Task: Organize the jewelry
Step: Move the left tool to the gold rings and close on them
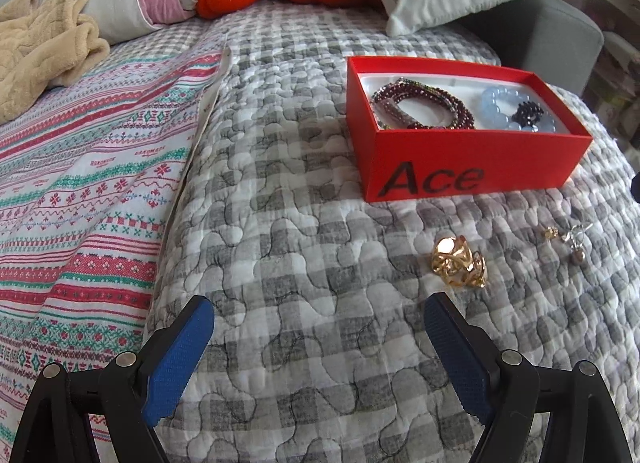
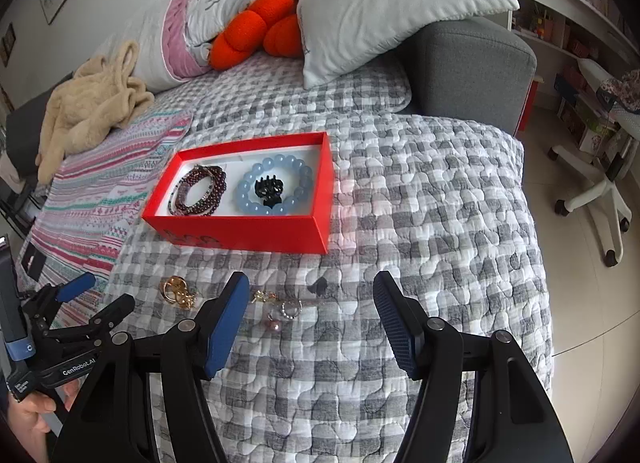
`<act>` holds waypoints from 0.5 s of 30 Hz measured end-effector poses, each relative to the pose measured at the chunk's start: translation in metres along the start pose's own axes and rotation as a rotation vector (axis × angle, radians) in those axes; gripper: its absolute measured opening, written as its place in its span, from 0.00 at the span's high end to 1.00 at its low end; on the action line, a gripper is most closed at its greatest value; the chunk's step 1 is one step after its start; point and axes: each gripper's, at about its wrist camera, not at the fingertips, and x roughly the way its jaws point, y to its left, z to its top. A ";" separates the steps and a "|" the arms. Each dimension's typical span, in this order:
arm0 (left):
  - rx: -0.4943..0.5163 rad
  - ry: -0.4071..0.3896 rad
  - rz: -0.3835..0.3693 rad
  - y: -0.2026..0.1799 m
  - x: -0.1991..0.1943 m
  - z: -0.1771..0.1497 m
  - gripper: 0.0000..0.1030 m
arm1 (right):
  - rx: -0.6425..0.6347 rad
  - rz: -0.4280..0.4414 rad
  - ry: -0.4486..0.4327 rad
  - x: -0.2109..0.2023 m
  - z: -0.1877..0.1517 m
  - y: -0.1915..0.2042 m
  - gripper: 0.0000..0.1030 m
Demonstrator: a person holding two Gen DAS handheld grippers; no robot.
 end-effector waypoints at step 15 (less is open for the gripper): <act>0.192 -0.023 -0.116 -0.034 0.017 -0.007 0.30 | -0.007 -0.062 0.114 0.022 -0.020 -0.015 0.35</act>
